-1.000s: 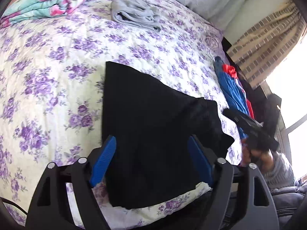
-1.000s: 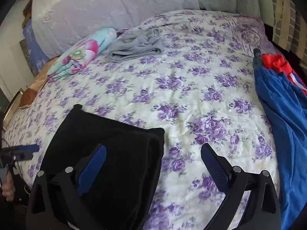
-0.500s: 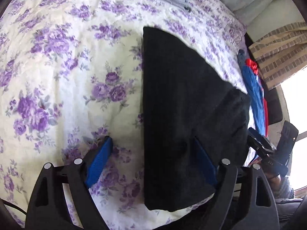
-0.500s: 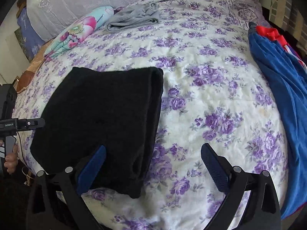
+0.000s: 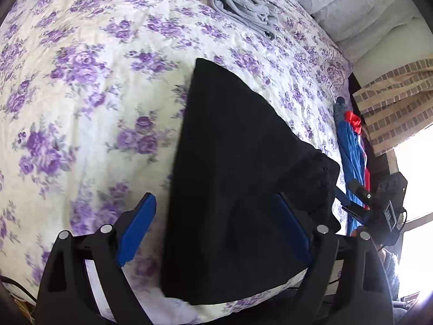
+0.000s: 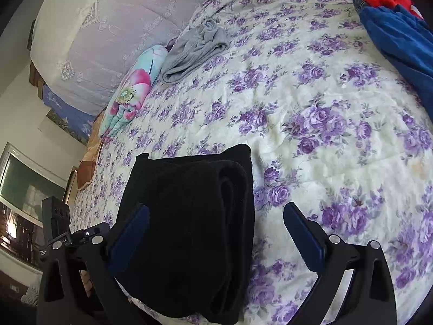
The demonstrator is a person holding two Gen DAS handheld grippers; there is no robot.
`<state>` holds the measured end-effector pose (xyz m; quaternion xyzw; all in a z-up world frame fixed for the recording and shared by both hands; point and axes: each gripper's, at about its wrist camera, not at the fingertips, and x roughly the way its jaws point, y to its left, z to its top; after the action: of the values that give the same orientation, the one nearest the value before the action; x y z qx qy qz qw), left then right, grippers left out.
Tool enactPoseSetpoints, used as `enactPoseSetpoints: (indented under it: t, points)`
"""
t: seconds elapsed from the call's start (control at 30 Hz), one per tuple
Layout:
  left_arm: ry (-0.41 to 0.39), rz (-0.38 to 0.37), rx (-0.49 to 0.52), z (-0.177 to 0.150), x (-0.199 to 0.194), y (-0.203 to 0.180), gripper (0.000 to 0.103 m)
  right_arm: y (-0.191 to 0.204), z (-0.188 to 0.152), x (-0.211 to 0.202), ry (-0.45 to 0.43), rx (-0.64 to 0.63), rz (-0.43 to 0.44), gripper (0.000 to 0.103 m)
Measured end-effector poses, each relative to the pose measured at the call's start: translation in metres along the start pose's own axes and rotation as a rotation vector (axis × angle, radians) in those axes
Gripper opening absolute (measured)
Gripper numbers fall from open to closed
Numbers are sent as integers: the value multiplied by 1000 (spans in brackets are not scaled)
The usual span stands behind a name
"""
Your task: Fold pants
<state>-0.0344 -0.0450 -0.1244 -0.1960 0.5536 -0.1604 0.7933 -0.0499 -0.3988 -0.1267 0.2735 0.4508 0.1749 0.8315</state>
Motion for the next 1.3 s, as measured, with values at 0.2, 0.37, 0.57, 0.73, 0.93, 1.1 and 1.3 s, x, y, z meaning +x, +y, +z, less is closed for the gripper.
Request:
enactPoseSetpoints:
  t: [0.2, 0.37, 0.57, 0.73, 0.93, 1.1, 1.3]
  points:
    - [-56, 205, 41, -12, 15, -34, 94, -8, 9, 11, 105, -104, 20, 99]
    - [-53, 303, 57, -17, 23, -39, 95, -12, 17, 19, 156, -116, 30, 99]
    - [-13, 331, 64, -16, 29, -29, 98, -3, 13, 29, 160, -61, 45, 99]
    - [17, 281, 77, -13, 33, -18, 99, 6, 4, 33, 152, -30, 36, 99]
    - [39, 186, 128, -10, 38, -7, 99, 4, -4, 33, 93, 54, -11, 98]
    - [22, 127, 180, -11, 37, -1, 99, 1, -8, 29, 46, 118, -39, 92]
    - [-26, 81, 233, -9, 40, 2, 99, -4, -10, 35, 67, 87, -22, 90]
